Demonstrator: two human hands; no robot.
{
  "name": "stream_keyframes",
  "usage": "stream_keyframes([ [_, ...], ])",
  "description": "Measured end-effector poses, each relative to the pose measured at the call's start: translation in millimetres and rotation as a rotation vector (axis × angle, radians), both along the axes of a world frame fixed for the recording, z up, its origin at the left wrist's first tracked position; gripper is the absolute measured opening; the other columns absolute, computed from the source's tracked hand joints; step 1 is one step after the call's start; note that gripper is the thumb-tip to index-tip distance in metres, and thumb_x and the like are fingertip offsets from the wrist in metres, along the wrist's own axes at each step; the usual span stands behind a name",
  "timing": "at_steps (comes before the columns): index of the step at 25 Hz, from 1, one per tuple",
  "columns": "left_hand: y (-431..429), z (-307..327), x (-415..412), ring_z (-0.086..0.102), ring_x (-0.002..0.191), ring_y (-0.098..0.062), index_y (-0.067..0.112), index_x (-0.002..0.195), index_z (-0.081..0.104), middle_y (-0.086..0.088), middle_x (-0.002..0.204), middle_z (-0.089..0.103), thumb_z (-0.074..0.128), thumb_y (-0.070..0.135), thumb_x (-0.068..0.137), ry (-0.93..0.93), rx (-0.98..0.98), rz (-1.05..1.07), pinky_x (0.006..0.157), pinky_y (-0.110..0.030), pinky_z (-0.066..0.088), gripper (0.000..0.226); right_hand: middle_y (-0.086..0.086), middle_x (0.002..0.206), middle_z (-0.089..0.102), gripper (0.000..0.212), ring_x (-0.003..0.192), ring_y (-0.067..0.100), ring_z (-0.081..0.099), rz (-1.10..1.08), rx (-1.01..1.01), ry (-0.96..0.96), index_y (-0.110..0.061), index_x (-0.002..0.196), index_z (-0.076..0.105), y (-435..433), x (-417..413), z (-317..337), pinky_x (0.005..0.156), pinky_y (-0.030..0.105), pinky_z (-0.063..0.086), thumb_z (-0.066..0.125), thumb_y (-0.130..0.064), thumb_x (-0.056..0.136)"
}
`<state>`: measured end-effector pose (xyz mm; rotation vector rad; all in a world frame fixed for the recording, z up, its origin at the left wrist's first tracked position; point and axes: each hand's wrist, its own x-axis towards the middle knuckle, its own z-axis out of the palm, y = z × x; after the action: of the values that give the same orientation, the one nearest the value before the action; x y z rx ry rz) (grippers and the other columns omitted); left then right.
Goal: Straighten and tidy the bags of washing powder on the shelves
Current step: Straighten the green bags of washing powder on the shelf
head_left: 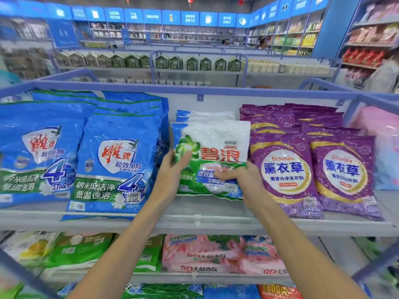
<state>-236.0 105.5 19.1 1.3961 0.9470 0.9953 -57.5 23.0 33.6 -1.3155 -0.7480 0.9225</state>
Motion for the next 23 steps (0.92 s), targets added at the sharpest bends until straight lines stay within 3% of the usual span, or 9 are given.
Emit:
stream_keyframes([
  [3,-4,-11,-4,0.059,0.107,0.010,0.032,0.146,0.031,0.021,0.126,0.059,0.088,0.035,0.076,0.157,0.106,-0.069,0.081,-0.010,0.047,0.091,-0.004,0.100,0.077,0.052,0.093,0.018,0.074,-0.129,0.050,-0.357,-0.018,0.107,0.067,7,-9,-8,0.082,0.037,0.061,0.093,-0.006,0.063],
  [5,-4,-13,-8,0.061,0.111,0.002,0.029,0.146,0.029,0.020,0.126,0.058,0.090,0.033,0.075,0.179,0.085,-0.061,0.090,-0.018,0.049,0.093,-0.010,0.113,0.067,0.069,0.101,0.007,0.065,-0.209,0.026,-0.567,-0.024,0.119,0.055,-2,-7,-10,0.086,0.028,0.054,0.095,-0.033,0.064],
  [7,-7,-18,-10,0.061,0.116,-0.008,0.030,0.142,0.031,0.017,0.128,0.058,0.089,0.034,0.075,0.232,0.098,-0.057,0.101,-0.032,0.048,0.089,-0.010,0.118,0.059,0.070,0.107,0.009,0.060,-0.228,-0.034,-0.610,-0.027,0.120,0.047,-16,-3,-15,0.088,0.028,0.051,0.088,-0.052,0.070],
  [10,-9,-26,-12,0.058,0.121,-0.013,0.031,0.144,0.026,0.012,0.134,0.057,0.090,0.039,0.070,0.366,0.091,-0.109,0.109,-0.042,0.044,0.098,-0.009,0.129,0.059,0.069,0.122,0.018,0.059,-0.116,-0.190,-0.693,-0.023,0.135,0.039,-28,-9,-27,0.089,0.032,0.050,0.080,-0.044,0.083],
  [12,-6,-27,-13,0.056,0.125,-0.014,0.033,0.147,0.023,0.012,0.137,0.056,0.088,0.049,0.068,0.393,0.020,-0.123,0.113,-0.046,0.041,0.104,-0.001,0.161,0.033,0.112,0.146,0.021,0.037,-0.003,-0.236,-0.693,-0.019,0.159,0.001,-27,-18,-37,0.114,0.040,0.039,0.080,-0.044,0.082],
  [14,-3,-23,-8,0.050,0.133,-0.013,0.039,0.143,0.029,0.016,0.142,0.052,0.074,0.072,0.070,0.345,-0.039,-0.087,0.117,-0.049,0.036,0.092,-0.002,0.170,0.002,0.131,0.155,0.021,0.012,0.074,-0.272,-0.638,-0.018,0.155,-0.028,-19,-22,-38,0.124,0.045,0.022,0.079,-0.044,0.084],
  [17,-4,-16,8,0.047,0.133,-0.015,0.041,0.125,0.041,0.012,0.135,0.050,0.052,0.058,0.098,0.346,0.068,0.031,0.117,-0.047,0.037,0.033,0.005,0.169,0.004,0.125,0.154,0.023,0.013,0.129,-0.299,-0.532,-0.014,0.158,-0.019,-3,-13,-34,0.125,0.046,0.019,0.080,-0.035,0.085],
  [21,-3,-14,17,0.051,0.131,-0.017,0.033,0.131,0.040,0.002,0.140,0.049,0.048,0.050,0.103,0.292,0.067,0.036,0.113,-0.042,0.040,0.034,0.002,0.158,0.026,0.108,0.139,0.016,0.031,0.131,-0.250,-0.465,-0.014,0.156,0.001,1,-5,-30,0.118,0.034,0.027,0.081,-0.025,0.084],
  [23,-4,-13,15,0.051,0.126,-0.013,0.039,0.125,0.041,0.005,0.138,0.047,0.048,0.051,0.103,0.294,0.062,0.002,0.109,-0.036,0.042,0.026,0.000,0.155,0.032,0.111,0.138,0.017,0.035,0.102,-0.232,-0.463,-0.018,0.156,0.003,-1,-5,-32,0.117,0.037,0.030,0.084,-0.031,0.080],
])
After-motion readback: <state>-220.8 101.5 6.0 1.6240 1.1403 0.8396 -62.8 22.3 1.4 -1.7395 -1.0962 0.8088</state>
